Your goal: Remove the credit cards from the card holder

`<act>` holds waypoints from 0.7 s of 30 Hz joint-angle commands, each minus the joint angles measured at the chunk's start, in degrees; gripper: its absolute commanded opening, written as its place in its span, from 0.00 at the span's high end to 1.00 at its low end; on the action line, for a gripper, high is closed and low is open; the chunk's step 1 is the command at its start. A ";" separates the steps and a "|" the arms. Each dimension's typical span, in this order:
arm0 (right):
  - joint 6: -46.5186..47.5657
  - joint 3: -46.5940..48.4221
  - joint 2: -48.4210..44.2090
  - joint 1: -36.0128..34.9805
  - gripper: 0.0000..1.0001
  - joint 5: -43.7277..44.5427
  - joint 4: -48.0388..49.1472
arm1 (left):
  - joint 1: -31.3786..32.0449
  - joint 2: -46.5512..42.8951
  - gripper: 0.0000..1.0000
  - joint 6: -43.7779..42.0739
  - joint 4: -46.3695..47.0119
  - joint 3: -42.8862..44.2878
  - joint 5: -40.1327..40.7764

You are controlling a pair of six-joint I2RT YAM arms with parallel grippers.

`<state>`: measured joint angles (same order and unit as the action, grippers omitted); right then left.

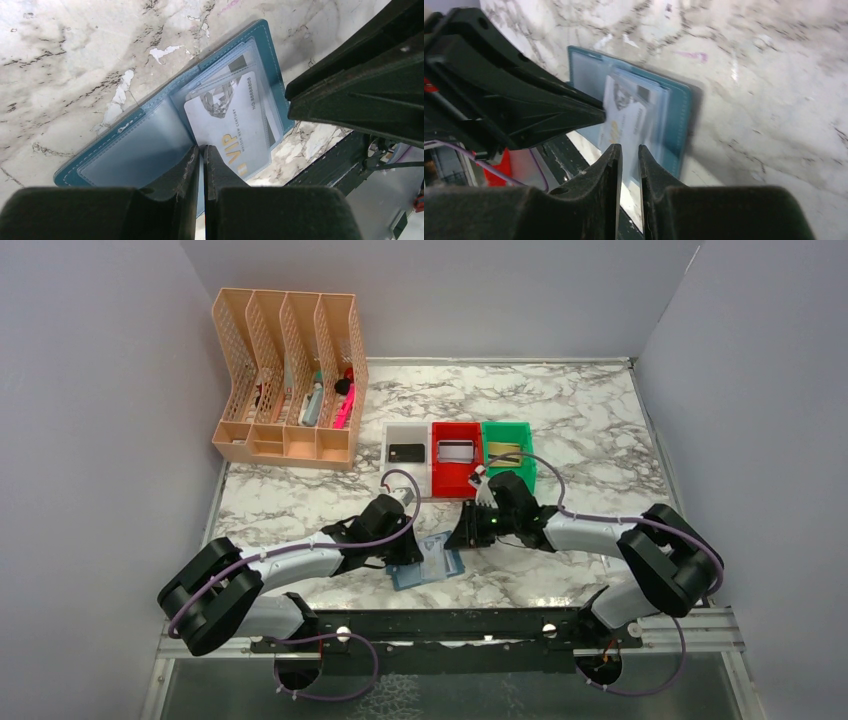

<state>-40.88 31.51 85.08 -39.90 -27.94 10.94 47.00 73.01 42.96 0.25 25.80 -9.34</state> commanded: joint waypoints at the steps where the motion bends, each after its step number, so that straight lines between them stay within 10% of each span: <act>1: 1.91 3.89 0.60 -2.44 0.76 -1.81 0.25 | 0.36 -0.90 0.89 -1.01 -1.66 1.48 1.57; 21: -2.13 2.41 7.49 -4.31 0.75 9.93 -4.23 | 0.28 -3.14 0.89 -0.71 -3.75 1.20 2.92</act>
<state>-43.22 34.57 90.39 -44.10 -23.94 10.68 47.00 71.55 42.78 -2.55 26.35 -8.25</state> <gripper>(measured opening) 0.248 0.114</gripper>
